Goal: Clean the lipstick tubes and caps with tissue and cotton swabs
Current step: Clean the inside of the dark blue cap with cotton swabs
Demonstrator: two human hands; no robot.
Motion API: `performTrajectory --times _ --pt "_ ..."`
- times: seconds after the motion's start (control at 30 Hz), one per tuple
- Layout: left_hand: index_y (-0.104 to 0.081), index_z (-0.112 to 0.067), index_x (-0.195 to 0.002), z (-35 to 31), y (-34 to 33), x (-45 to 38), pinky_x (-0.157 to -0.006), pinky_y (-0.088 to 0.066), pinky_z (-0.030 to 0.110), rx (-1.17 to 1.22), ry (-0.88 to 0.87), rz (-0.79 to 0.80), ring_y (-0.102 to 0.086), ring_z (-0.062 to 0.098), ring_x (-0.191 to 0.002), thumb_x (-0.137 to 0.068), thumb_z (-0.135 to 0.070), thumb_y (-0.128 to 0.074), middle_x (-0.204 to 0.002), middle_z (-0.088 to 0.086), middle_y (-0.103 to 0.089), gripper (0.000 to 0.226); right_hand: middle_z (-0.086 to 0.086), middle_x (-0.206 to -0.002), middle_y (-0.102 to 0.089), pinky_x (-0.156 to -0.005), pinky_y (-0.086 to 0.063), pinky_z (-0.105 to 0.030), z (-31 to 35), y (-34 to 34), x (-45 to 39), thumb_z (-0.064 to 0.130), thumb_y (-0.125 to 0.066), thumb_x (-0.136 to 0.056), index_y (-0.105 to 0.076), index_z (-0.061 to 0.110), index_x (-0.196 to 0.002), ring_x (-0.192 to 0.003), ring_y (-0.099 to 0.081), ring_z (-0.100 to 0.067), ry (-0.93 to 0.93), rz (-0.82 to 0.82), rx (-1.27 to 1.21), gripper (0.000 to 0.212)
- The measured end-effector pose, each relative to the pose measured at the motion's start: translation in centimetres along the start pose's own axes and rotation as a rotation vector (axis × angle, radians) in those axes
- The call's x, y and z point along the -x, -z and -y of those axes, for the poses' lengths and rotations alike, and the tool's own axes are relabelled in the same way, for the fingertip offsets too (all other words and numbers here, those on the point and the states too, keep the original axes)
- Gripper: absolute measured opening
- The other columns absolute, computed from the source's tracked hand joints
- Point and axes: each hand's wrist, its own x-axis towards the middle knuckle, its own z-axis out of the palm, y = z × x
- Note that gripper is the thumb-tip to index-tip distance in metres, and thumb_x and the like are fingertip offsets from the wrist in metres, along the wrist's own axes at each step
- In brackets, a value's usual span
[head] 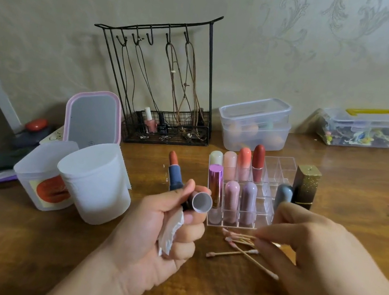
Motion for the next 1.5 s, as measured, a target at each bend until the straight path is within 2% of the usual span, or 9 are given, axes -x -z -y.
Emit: performTrajectory --times 0.3,0.47,0.6,0.8,0.93,1.0,1.1,1.23,1.5 --pt "-0.071 -0.005 -0.08 0.3 0.1 -0.2 -0.031 -0.022 0.014 -0.023 0.061 0.009 -0.031 0.007 -0.04 -0.081 -0.028 -0.061 -0.058 0.003 -0.039 0.025 0.023 -0.102 -0.049 -0.071 -0.042 -0.019 0.6 0.3 -0.1 0.066 -0.036 -0.092 -0.055 0.048 -0.119 -0.097 -0.057 -0.006 -0.04 0.109 0.166 0.038" --pt "-0.07 -0.007 -0.083 0.6 -0.4 0.1 -0.033 -0.022 0.015 -0.091 0.023 -0.011 -0.031 0.007 -0.041 -0.081 -0.029 -0.06 -0.058 0.003 -0.041 0.024 0.021 -0.079 -0.052 -0.064 -0.039 -0.019 0.5 2.6 -0.2 0.062 -0.048 -0.09 -0.061 0.048 -0.113 -0.073 -0.049 -0.004 -0.059 0.035 0.138 0.03" --pt "-0.067 -0.008 -0.089 0.8 -1.0 0.6 -0.034 -0.024 0.016 -0.213 -0.085 -0.001 -0.032 0.008 -0.043 -0.082 -0.029 -0.058 -0.06 0.004 -0.047 0.023 0.021 -0.049 -0.055 -0.044 -0.033 -0.01 -2.3 7.0 -0.3 0.039 -0.073 -0.08 -0.075 0.036 -0.076 -0.046 -0.049 -0.002 0.054 0.012 -0.227 0.006" --pt "-0.066 -0.011 -0.091 0.6 -3.2 0.8 -0.031 -0.026 0.016 -0.286 -0.157 0.046 -0.031 0.008 -0.044 -0.084 -0.034 -0.063 -0.061 0.005 -0.046 0.024 0.005 -0.053 -0.044 -0.045 -0.024 -0.017 -8.7 12.1 1.1 0.036 -0.086 -0.069 -0.079 0.013 -0.087 -0.046 -0.03 -0.011 0.14 0.192 -1.02 0.03" --pt "-0.065 -0.012 -0.1 2.4 -6.3 0.5 -0.035 -0.025 0.019 -0.468 -0.173 0.021 -0.033 0.011 -0.047 -0.08 -0.034 -0.061 -0.062 0.006 -0.05 0.03 0.007 -0.051 -0.054 -0.042 -0.033 -0.019 -15.4 11.9 0.9 0.023 -0.083 -0.077 -0.077 0.024 -0.076 -0.043 -0.042 -0.013 -0.26 0.001 -0.411 0.006" --pt "-0.065 -0.014 -0.099 3.7 -8.3 0.1 -0.036 -0.027 0.019 -0.519 -0.192 0.05 -0.038 0.009 -0.046 -0.078 -0.033 -0.062 -0.062 0.004 -0.053 0.029 0.008 -0.064 -0.065 -0.057 -0.048 -0.021 -18.5 10.8 0.7 0.019 -0.077 -0.079 -0.068 0.036 -0.063 -0.057 -0.059 -0.013 -0.502 -0.078 0.012 0.025" --pt "-0.06 -0.014 -0.099 5.1 -11.1 -0.8 -0.037 -0.028 0.018 -0.53 -0.236 0.118 -0.04 0.009 -0.045 -0.079 -0.032 -0.061 -0.063 0.003 -0.054 0.026 0.0 -0.085 -0.071 -0.078 -0.054 -0.03 -21.0 8.7 0.7 0.023 -0.074 -0.079 -0.061 0.04 -0.058 -0.079 -0.064 -0.022 -0.677 -0.126 0.055 0.03" --pt "-0.058 -0.014 -0.095 6.0 -13.6 -1.9 -0.036 -0.025 0.018 -0.536 -0.289 0.188 -0.035 0.008 -0.043 -0.082 -0.032 -0.059 -0.063 0.004 -0.051 0.022 -0.001 -0.096 -0.07 -0.078 -0.049 -0.028 -20.6 6.4 -0.1 0.035 -0.072 -0.081 -0.072 0.035 -0.083 -0.095 -0.064 -0.026 -0.691 -0.128 0.118 0.002" --pt "-0.058 -0.014 -0.098 6.6 -12.9 -2.4 -0.039 -0.024 0.019 -0.54 -0.283 0.178 -0.033 0.01 -0.046 -0.081 -0.032 -0.059 -0.062 0.003 -0.051 0.024 -0.002 -0.107 -0.067 -0.097 -0.038 -0.039 -20.9 4.1 -1.2 0.037 -0.069 -0.086 -0.065 0.035 -0.081 -0.114 -0.051 -0.025 -0.662 -0.071 0.202 0.006"
